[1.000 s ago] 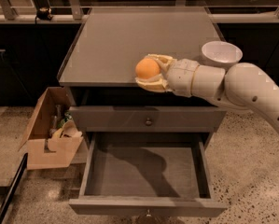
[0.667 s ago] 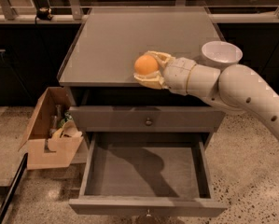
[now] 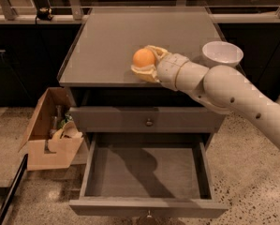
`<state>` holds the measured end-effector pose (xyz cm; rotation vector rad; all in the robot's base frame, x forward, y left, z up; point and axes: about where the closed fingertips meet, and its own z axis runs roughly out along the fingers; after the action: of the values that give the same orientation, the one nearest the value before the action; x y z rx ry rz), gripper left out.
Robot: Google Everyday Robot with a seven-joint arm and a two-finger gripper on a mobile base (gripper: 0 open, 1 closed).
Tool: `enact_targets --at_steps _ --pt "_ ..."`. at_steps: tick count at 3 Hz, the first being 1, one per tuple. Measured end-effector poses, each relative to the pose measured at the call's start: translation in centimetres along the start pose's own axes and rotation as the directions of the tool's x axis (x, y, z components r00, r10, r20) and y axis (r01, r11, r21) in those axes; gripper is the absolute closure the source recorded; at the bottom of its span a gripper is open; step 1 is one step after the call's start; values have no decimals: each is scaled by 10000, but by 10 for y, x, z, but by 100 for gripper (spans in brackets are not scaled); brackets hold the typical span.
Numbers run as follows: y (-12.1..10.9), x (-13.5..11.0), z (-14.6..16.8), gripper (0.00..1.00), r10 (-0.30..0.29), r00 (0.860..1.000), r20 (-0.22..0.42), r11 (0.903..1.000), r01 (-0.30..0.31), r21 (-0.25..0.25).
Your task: Pick orange from middle drawer and place on counter
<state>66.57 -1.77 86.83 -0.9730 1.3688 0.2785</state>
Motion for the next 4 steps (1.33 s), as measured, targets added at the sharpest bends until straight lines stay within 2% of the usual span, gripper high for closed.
enact_targets --at_steps 1,2,4 --pt "-22 10 16 100 77 9985 -542 9974 -38 716" --pt "-35 18 26 100 114 9963 -847 9952 -31 978" --pt "-63 38 54 100 172 9911 -1316 9970 -71 767"
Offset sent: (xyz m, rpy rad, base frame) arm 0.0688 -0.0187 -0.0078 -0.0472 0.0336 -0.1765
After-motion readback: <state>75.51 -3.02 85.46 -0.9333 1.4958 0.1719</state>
